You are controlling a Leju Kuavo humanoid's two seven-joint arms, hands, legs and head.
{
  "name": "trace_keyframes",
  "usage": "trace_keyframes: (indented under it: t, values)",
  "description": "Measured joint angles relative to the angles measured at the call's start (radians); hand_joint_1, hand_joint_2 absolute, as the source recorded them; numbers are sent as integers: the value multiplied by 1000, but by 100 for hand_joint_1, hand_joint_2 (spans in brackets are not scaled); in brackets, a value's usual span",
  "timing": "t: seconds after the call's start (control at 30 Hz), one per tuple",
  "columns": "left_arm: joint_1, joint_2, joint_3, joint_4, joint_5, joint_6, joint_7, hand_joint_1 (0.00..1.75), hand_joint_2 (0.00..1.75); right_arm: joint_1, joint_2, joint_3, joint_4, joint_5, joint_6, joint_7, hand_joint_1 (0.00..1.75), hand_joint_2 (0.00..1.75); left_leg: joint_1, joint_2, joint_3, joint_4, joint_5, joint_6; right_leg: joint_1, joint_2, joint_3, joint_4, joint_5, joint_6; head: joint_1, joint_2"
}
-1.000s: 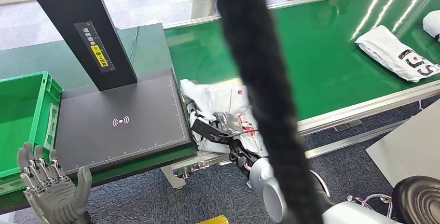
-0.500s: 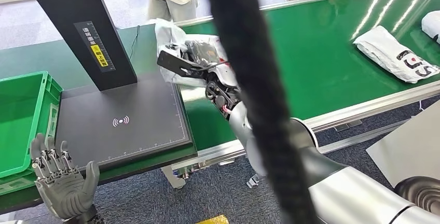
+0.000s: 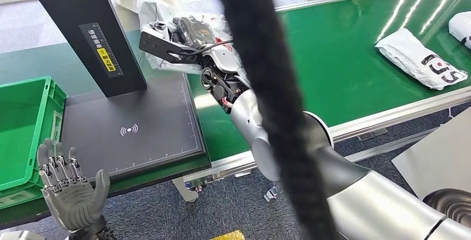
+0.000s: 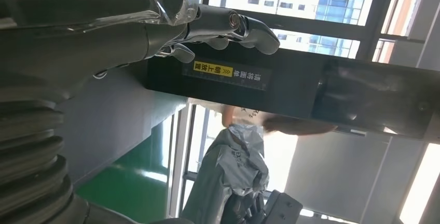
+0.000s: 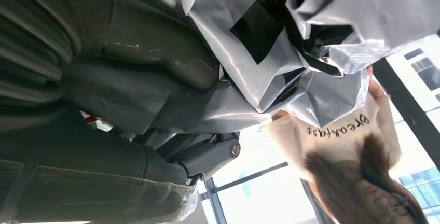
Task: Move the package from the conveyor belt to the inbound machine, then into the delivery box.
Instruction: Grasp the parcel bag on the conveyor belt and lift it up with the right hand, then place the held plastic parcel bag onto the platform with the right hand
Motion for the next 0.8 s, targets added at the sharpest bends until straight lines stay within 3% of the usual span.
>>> trace_keyframes:
  t: [0.3,0.4,0.8]
  values:
    - [-10,0,-11,26,-6,-5,0,0,175,42,90,11,0,-22,-10,-39,175,175,0,0,0,0,0,0,0,1,-1,0,0,0,0,0]
    - [-17,0,-21,41,-11,-5,0,0,175,59,117,37,-1,-84,-10,-40,175,175,0,0,0,0,0,0,0,1,-1,0,0,0,0,0]
    - [-32,3,-54,71,-16,21,0,0,175,113,145,325,-33,-404,-40,-9,175,175,1,0,-1,0,0,0,0,1,-1,0,0,0,0,0]
